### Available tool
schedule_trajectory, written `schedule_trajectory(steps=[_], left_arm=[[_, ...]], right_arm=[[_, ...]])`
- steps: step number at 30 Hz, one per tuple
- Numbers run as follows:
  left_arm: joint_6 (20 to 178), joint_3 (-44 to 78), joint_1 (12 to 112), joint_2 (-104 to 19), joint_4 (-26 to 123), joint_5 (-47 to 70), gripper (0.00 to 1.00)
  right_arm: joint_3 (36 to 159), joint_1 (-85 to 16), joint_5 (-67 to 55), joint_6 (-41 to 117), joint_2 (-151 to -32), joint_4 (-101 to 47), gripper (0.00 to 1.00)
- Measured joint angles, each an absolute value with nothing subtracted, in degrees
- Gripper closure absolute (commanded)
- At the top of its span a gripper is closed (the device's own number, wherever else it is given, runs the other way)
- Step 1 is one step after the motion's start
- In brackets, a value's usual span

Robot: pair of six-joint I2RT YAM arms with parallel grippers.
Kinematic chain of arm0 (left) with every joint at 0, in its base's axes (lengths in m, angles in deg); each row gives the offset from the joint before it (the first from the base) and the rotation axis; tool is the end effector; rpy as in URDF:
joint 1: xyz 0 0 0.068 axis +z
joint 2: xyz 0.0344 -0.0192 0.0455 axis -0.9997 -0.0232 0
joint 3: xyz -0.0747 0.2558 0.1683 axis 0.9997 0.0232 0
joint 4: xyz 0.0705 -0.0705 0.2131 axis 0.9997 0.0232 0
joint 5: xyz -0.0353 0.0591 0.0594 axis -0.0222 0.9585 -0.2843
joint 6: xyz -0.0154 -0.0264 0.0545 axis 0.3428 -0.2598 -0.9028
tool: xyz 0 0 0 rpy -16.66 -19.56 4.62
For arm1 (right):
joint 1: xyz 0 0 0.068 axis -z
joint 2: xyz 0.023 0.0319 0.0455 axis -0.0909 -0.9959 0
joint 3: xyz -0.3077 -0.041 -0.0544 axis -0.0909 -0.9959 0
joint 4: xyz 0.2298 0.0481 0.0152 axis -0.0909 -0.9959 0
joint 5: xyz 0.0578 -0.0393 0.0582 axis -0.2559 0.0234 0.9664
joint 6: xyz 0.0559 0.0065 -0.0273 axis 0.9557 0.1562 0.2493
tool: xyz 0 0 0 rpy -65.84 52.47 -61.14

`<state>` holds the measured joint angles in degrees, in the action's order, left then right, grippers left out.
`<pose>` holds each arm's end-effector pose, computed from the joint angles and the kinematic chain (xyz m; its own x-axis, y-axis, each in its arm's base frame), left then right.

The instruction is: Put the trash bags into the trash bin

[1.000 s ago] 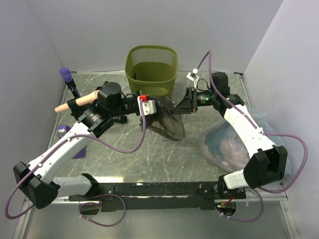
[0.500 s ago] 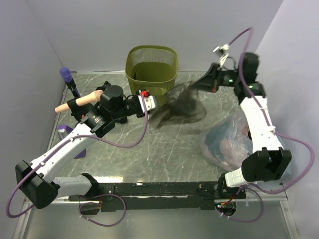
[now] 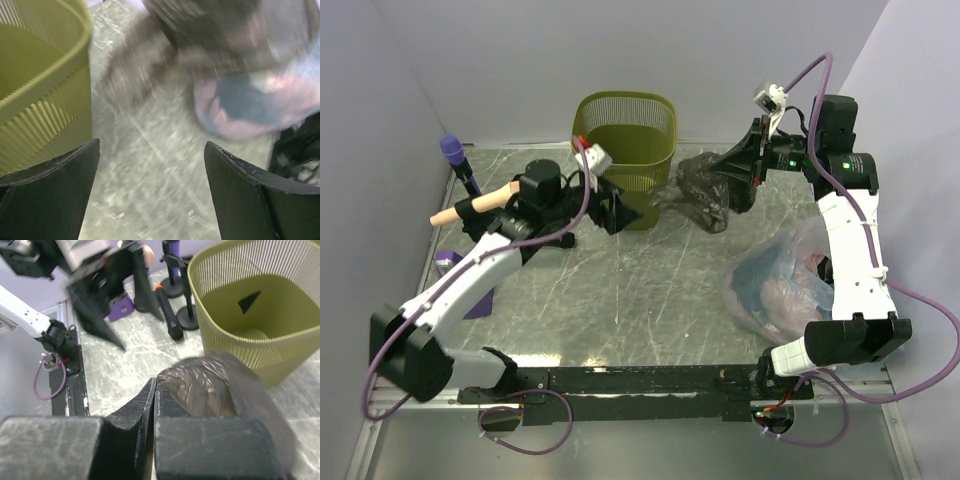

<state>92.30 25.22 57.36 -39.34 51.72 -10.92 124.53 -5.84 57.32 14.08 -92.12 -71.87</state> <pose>0.2133 -0.1579 0.4139 -0.2174 0.0482 -0.9749 0.8607 0.4806 -0.1682 0.2389 0.0477 0.5140 -0.1404 -0.0965 -0.9854 -0.9495 0.2951 0.1064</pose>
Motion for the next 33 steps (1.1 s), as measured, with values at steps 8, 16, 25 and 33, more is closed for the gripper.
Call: schedule_trajectory(steps=[8,16,25,33], left_arm=[[106.4,21.96,61.1,-49.74,47.26,-18.72,0.02],[111.25,19.12,61.1,-56.69,45.51,-29.62,0.6],[110.64,10.01,61.71,-62.97,48.9,-39.15,0.99],[102.53,-8.68,64.51,-61.74,54.47,-19.42,0.99]], right_arm=[[123.98,-6.36,55.03,9.97,-90.51,-75.85,1.0],[119.48,-6.58,54.39,9.14,-86.77,-75.87,1.0],[115.28,-6.56,49.1,8.46,-86.37,-75.81,1.0],[123.69,-6.39,24.53,9.36,-88.76,-67.87,1.0]])
